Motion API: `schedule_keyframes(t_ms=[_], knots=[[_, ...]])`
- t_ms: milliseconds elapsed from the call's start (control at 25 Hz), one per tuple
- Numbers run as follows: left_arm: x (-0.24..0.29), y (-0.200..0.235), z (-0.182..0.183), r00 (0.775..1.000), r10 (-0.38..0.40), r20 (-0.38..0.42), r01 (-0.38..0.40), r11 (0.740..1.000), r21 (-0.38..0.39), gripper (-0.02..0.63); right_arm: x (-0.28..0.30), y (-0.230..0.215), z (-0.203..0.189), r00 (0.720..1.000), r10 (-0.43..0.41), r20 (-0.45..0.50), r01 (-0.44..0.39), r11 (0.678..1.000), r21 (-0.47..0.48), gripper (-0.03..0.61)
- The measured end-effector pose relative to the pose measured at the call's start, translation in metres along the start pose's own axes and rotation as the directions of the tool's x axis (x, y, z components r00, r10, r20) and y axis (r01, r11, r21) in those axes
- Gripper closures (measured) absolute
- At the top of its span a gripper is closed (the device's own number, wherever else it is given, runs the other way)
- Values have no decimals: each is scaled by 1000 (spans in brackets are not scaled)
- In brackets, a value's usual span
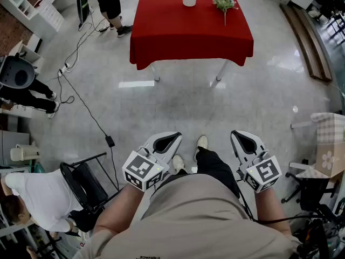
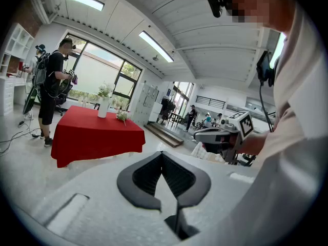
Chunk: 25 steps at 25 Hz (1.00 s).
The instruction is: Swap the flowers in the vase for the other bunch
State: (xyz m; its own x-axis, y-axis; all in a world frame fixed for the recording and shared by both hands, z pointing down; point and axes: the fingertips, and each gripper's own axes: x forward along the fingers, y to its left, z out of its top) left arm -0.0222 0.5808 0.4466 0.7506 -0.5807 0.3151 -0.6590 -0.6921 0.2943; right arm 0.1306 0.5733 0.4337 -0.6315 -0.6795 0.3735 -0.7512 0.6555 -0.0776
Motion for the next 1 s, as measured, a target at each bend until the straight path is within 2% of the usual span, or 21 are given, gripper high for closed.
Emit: schedule_keyframes(t_ms=[160,360,560,720,760,840,880,1000], knots=[[28,9,13,1000,15,4,-15,1000,16,606,16,-30,8,1000,15,20,-14,1000,-5,566],[73,19,28,999,29,-36,-29,1000,-1,606,34,-75,19,998,49,37,-49,999,3,566],[126,31,71,998,61,-6,-61,998,24,606,56,-131,38,993,107,59,-107,994,7,565],[174,38,97,996,90,-11,-89,995,55,606,71,-178,50,988,132,86,-132,991,-5,561],[182,41,103,995,100,-9,-99,993,61,606,76,-188,53,985,143,92,-143,990,-7,554],[197,45,113,993,121,1,-121,991,62,604,84,-205,54,983,157,91,-158,987,-3,460],[204,46,117,992,129,6,-129,990,59,604,87,-215,54,983,161,88,-161,987,1,440],[223,51,127,991,137,5,-137,989,62,594,95,-239,59,982,163,97,-164,986,12,440]])
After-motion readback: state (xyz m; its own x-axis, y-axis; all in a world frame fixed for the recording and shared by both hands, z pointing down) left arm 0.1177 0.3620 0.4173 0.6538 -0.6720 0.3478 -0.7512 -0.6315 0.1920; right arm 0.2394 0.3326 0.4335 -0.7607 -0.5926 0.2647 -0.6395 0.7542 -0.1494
